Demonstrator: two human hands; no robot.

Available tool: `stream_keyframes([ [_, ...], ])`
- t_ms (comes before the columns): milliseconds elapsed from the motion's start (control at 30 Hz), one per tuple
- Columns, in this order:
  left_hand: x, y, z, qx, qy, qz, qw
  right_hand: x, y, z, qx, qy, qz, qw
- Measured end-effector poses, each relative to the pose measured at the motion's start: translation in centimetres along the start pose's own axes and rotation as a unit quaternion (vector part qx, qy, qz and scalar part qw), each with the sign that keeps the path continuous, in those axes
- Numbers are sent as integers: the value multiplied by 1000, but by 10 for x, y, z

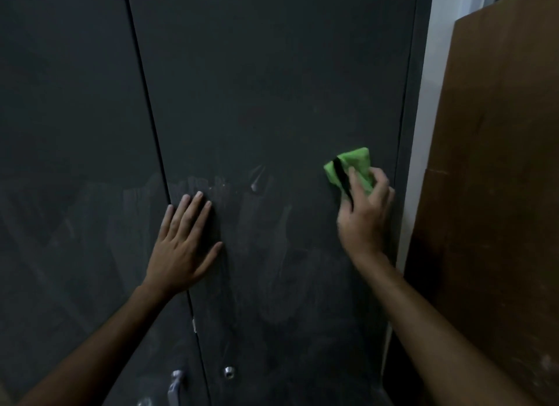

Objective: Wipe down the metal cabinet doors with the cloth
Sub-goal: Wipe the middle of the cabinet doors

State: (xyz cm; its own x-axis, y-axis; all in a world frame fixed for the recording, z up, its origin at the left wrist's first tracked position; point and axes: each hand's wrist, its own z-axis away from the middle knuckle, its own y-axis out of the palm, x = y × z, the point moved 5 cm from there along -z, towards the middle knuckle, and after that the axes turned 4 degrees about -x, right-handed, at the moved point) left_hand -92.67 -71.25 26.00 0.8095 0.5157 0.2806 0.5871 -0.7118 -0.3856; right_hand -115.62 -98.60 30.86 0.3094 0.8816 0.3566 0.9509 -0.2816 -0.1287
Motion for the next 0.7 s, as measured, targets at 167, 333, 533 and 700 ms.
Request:
stream_keyframes([
  [167,7,0,1,9,16,-4,1000,38,21,70,111,-288,10,951],
  [333,13,0,3,38,37,5,999,14,10,13,54,-135,-4,989],
  [533,14,-8,2,50,49,15,997,91,38,47,78,-256,-4,963],
  [700,31,-19,12,13,31,9,999,58,15,39,100,-262,-14,960],
])
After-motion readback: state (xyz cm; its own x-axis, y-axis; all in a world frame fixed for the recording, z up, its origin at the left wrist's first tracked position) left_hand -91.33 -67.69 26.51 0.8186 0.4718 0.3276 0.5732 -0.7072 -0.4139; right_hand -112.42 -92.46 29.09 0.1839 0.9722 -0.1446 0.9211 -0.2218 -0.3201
